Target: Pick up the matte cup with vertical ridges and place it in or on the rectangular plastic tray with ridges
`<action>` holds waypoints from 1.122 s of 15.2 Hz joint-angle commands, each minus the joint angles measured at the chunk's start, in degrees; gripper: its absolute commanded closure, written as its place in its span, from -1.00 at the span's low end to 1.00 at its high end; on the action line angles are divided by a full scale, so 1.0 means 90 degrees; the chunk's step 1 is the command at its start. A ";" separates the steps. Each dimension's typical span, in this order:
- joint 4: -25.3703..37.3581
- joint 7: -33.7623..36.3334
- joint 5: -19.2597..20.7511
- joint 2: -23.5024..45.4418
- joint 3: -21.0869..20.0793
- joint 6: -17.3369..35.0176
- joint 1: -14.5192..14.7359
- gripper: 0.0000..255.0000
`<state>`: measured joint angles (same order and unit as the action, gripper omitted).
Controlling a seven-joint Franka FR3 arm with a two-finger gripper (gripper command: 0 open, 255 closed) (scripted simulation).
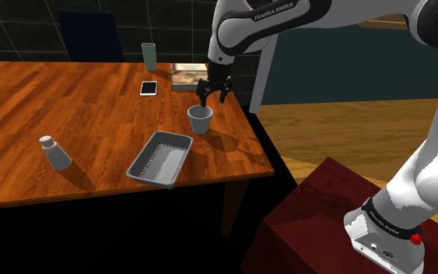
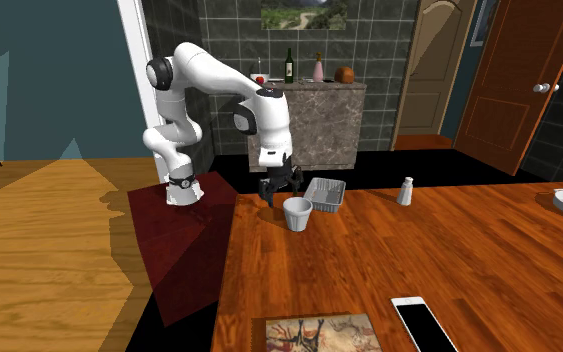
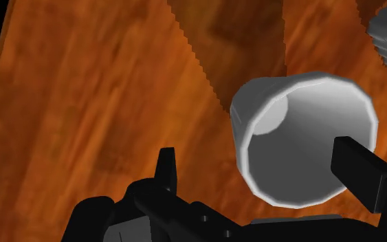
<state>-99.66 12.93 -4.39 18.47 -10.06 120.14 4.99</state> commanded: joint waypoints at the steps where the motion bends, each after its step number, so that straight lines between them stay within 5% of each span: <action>1: 0.0026 0.0019 0.0016 0.0161 0.0001 0.0148 0.0023 -1.00; 14: -0.0151 0.0034 0.0041 0.0377 0.0001 0.0542 0.0064 -1.00; 15: -0.0151 0.0034 0.0041 0.0377 0.0001 0.0542 0.0064 1.00; 17: -0.0151 0.0034 0.0041 0.0377 0.0001 0.0542 0.0064 1.00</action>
<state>-101.02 13.24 -4.03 21.86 -10.06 125.02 5.57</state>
